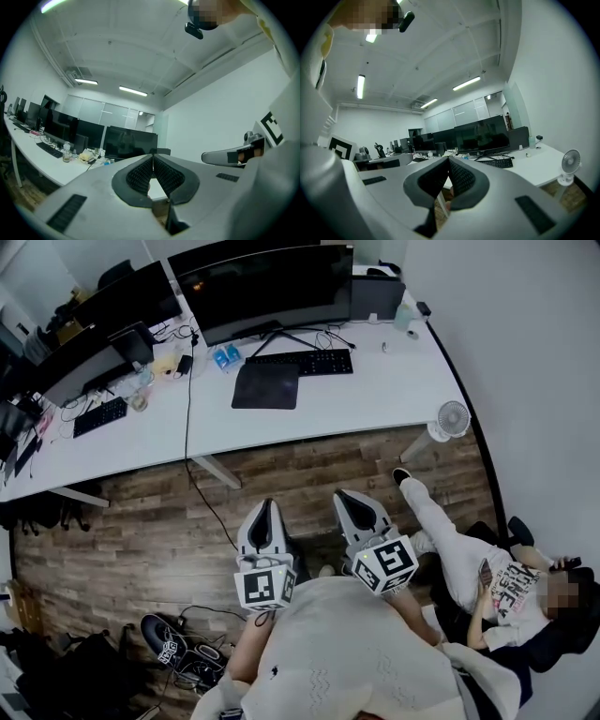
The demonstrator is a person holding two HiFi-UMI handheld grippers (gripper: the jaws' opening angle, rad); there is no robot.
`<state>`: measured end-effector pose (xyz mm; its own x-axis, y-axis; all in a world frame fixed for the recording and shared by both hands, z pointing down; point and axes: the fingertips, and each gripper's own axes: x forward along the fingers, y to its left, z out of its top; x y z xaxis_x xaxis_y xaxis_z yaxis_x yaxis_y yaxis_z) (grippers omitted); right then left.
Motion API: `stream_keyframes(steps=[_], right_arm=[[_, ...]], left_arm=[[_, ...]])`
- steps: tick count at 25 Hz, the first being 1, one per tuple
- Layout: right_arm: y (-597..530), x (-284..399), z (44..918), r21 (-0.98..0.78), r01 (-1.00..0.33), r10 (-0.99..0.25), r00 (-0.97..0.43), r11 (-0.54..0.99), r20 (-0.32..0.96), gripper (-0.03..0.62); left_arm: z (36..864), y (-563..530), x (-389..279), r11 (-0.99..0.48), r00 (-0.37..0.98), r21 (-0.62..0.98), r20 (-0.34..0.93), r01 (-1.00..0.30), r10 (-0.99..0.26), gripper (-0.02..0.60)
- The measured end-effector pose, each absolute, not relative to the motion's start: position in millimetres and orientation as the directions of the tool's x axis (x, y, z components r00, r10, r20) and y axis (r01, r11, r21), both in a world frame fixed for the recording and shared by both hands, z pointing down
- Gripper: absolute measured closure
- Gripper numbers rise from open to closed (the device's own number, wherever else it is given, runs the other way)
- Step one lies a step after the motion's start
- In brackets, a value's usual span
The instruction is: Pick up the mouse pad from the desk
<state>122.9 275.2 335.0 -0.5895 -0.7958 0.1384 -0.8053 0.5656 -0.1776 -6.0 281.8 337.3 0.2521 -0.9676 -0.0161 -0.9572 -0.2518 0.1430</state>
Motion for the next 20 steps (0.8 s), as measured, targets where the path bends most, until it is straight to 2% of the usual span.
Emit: stream_keyframes(steps=[20], right_arm=[[123.6,26.1,325.5,-0.162,-0.848,-0.838,-0.526,0.505,0.141,0.594]], left_arm=[[327.8,121.3,-111.4,-0.304,0.302,0.162,-0.033,-0.939,-0.953,0.565]])
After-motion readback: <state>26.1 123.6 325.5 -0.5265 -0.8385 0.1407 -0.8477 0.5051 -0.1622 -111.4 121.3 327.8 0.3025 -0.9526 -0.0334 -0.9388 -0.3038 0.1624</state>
